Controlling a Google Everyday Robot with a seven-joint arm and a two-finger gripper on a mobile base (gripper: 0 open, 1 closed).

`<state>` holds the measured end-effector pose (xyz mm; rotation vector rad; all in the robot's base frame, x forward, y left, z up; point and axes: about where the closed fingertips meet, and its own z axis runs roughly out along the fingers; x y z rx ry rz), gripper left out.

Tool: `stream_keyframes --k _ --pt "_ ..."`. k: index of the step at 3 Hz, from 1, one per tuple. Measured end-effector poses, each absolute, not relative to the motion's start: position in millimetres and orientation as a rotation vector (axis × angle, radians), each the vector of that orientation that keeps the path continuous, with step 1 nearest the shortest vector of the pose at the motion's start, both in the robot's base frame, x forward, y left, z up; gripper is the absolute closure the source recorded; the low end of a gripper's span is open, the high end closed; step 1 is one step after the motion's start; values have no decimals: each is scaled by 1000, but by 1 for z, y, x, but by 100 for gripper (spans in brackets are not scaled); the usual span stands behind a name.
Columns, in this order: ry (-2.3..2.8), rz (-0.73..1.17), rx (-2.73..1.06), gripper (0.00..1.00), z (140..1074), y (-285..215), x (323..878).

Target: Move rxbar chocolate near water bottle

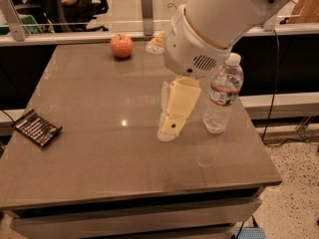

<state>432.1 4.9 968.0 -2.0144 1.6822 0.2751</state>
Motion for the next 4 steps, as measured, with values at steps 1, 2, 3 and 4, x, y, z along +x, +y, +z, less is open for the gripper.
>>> stream_keyframes --k 1,2,3,4 --pt "1675 301 -1988 0 969 9 436" --pt "1652 344 -1946 0 968 31 452" --pt "1652 375 -1922 0 961 73 466" --pt "1694 428 -1851 0 955 121 470"
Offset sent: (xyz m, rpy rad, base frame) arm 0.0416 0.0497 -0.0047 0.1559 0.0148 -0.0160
